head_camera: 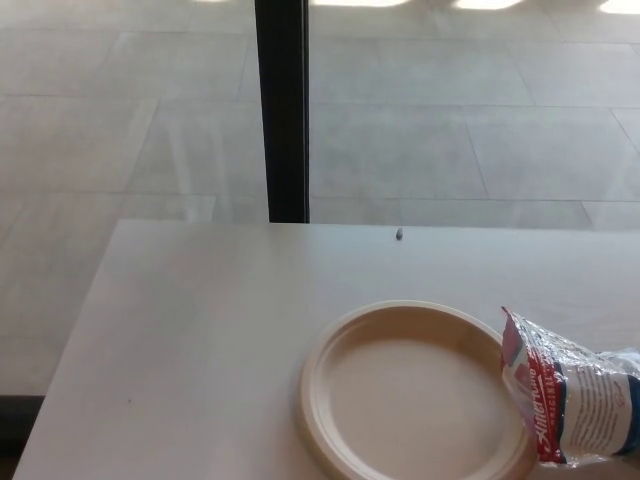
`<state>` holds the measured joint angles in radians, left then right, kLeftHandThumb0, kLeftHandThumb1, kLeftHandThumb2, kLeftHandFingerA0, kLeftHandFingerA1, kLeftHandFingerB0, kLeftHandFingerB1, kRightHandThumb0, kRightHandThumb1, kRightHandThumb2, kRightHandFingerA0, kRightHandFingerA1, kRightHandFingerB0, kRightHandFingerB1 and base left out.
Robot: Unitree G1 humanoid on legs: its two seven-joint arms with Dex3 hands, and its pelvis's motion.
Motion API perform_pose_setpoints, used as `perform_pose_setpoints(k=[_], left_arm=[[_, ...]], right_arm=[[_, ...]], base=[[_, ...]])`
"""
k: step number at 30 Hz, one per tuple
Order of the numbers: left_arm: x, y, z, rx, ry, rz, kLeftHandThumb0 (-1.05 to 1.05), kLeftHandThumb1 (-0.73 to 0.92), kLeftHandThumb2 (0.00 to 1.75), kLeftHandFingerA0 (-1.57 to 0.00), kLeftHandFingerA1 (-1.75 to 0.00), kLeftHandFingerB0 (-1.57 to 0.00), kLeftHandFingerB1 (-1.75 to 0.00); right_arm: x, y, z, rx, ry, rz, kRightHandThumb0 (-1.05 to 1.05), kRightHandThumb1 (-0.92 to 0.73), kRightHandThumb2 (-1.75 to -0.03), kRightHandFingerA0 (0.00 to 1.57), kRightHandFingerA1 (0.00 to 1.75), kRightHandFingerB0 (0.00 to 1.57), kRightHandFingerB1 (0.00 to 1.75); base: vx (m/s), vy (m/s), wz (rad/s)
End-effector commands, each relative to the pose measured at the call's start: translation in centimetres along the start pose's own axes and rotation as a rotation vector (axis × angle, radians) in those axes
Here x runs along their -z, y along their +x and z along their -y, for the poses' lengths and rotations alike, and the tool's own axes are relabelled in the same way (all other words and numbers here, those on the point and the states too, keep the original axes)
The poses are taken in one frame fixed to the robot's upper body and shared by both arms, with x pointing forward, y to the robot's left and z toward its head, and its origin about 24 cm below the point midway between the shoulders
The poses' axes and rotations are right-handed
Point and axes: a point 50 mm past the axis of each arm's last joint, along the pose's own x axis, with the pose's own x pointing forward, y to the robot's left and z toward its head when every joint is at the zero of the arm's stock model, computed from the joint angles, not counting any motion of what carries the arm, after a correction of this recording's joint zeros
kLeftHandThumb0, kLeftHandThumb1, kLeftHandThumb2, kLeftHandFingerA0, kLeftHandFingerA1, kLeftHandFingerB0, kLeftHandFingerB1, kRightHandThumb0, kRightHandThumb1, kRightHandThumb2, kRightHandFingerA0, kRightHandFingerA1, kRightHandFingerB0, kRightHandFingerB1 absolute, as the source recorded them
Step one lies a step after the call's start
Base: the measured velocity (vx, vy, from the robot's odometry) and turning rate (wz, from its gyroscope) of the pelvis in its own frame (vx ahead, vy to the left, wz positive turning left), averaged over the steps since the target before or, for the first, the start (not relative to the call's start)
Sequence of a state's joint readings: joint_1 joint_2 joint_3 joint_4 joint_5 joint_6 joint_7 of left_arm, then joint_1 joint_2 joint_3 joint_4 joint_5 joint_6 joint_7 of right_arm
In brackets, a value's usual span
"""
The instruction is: The robot uses its right hand to pick up a bag of sunflower seeds kept in the middle of the desk and tilts it over a plate kept next to it to pour out a few seeds and then puts the bag of seeds back on the desk
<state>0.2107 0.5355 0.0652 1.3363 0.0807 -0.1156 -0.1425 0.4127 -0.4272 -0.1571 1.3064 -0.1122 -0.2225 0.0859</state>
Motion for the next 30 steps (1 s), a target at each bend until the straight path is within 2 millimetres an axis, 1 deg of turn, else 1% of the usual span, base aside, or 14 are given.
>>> perform_pose_setpoints(k=[1, 3, 5, 6, 7, 10, 11, 14, 16, 22, 23, 26, 28, 30], left_arm=[[-4.6, -0.8, -3.3, -0.118, -0.719, 0.463, -0.73, 0.72, 0.62, -0.38, -0.56, -0.35, -0.36], [-4.7, -0.8, -3.7, -0.125, -0.753, 0.468, -0.77, 0.58, 0.96, -0.26, -0.58, -0.15, -0.45], [-4.7, -0.9, -4.0, -0.113, -0.806, 0.486, -0.75, 0.72, 0.62, -0.30, -0.56, -0.25, -0.35], [-5.0, -1.1, -4.3, -0.117, -0.806, 0.516, -0.75, 0.57, 0.95, -0.23, -0.59, -0.11, -0.44], [-5.0, -1.1, -4.4, -0.123, -0.806, 0.523, -0.75, 0.74, 0.63, -0.26, -0.53, -0.23, -0.34], [-5.2, -1.2, -4.9, -0.119, -0.817, 0.531, -0.73, 0.56, 0.93, -0.20, -0.58, -0.12, -0.44], [-5.4, -1.3, -5.0, -0.115, -0.825, 0.555, -0.71, 0.72, 0.62, -0.18, -0.51, -0.20, -0.33], [-5.7, -1.5, -5.4, -0.115, -0.821, 0.579, -0.70, 0.73, 0.61, -0.16, -0.55, -0.16, -0.33], [-6.2, -1.6, -5.9, -0.117, -0.813, 0.596, -0.37, 0.52, 1.08, -0.02, -0.53, 0.00, -0.51], [-7.3, -2.0, -6.7, -0.113, -0.826, 0.666, -0.88, 0.59, 0.95, -0.04, -0.51, -0.03, -0.40], [-7.6, -2.0, -6.8, -0.114, -0.807, 0.679, -0.75, 0.76, 0.62, -0.04, -0.41, -0.09, -0.29], [-8.1, -2.1, -6.8, -0.098, -0.803, 0.696, -0.78, 0.57, 0.96, -0.02, -0.45, -0.06, -0.34], [-8.3, -2.0, -6.8, -0.099, -0.795, 0.693, -0.76, 0.74, 0.61, -0.10, -0.45, -0.12, -0.28], [-8.4, -2.0, -6.7, -0.096, -0.787, 0.685, -0.38, 0.45, 1.03, -0.02, -0.52, 0.00, -0.50]], right_arm=[[-32.7, -15.7, 6.8, 0.193, -0.551, 1.424, -0.96, -0.55, -0.89, 0.00, 0.03, 0.00, 0.00], [-32.5, -15.6, 7.4, 0.197, -0.537, 1.399, -0.94, -0.54, -0.89, 0.00, 0.05, 0.00, 0.00], [-32.2, -15.2, 8.0, 0.189, -0.522, 1.360, -0.97, -0.56, -0.91, 0.00, 0.00, 0.00, 0.00], [-31.7, -14.9, 8.2, 0.189, -0.521, 1.348, -0.97, -0.56, -0.92, 0.00, 0.01, 0.00, 0.00], [-31.4, -14.7, 8.3, 0.190, -0.522, 1.337, -0.97, -0.56, -0.91, 0.00, 0.01, 0.00, 0.00], [-30.6, -13.9, 8.4, 0.186, -0.516, 1.302, -0.96, -0.56, -0.91, 0.00, 0.02, 0.00, 0.00], [-30.1, -13.4, 8.4, 0.185, -0.502, 1.285, -0.96, -0.55, -0.92, 0.00, 0.05, 0.00, 0.00], [-29.1, -12.4, 8.6, 0.163, -0.474, 1.237, -0.97, -0.56, -0.90, 0.00, 0.04, 0.00, 0.00], [-28.4, -11.7, 9.0, 0.177, -0.460, 1.211, -0.97, -0.55, -0.91, 0.00, 0.07, 0.00, 0.00], [-28.9, -12.4, 10.3, 0.196, -0.434, 1.175, -1.00, -0.58, -0.91, 0.00, 0.00, 0.00, 0.00], [-28.9, -12.3, 10.4, 0.195, -0.423, 1.171, -1.00, -0.58, -0.91, 0.00, 0.00, 0.00, 0.00], [-28.6, -11.9, 10.2, 0.176, -0.403, 1.156, -1.01, -0.58, -0.91, 0.00, 0.00, 0.00, 0.01], [-28.2, -11.2, 9.8, 0.151, -0.386, 1.137, -1.00, -0.58, -0.91, 0.00, 0.01, 0.00, 0.01], [-27.7, -10.6, 9.5, 0.110, -0.373, 1.095, -0.97, -0.56, -0.89, 0.00, 0.00, 0.00, 0.03]], base=[[0.00, 0.000, 0.00], [-0.01, 0.006, -0.09], [0.00, 0.000, 0.00], [0.00, 0.000, 0.00], [0.00, 0.000, 0.00], [0.01, 0.000, 0.04], [0.03, 0.001, 0.09], [0.02, -0.001, 0.03], [0.00, 0.000, 0.00], [0.00, 0.000, 0.00], [0.00, 0.000, 0.00], [0.00, 0.000, 0.00], [0.00, 0.000, 0.00], [0.00, 0.000, 0.00]])
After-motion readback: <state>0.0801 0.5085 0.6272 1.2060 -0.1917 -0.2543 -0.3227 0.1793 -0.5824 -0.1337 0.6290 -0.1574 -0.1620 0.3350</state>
